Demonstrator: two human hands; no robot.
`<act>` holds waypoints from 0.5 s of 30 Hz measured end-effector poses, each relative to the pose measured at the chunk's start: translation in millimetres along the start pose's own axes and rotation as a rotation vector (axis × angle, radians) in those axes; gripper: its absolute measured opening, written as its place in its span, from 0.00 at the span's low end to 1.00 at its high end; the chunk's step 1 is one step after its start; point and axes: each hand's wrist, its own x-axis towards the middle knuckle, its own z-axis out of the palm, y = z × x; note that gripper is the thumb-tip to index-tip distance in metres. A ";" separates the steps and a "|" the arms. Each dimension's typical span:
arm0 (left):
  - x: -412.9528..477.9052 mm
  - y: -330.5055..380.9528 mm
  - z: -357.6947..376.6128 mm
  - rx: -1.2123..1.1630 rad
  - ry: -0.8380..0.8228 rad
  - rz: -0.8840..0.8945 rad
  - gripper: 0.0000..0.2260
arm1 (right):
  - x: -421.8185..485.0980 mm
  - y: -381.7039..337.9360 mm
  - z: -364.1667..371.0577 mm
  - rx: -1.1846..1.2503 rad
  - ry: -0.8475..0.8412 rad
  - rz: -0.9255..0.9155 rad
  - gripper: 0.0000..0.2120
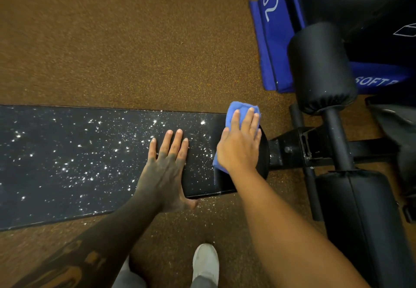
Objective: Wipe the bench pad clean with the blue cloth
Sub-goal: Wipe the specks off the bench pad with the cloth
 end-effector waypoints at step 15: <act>-0.5 -1.1 -1.3 -0.010 -0.001 -0.011 0.69 | 9.0 -16.5 -1.1 -0.036 -0.037 -0.255 0.28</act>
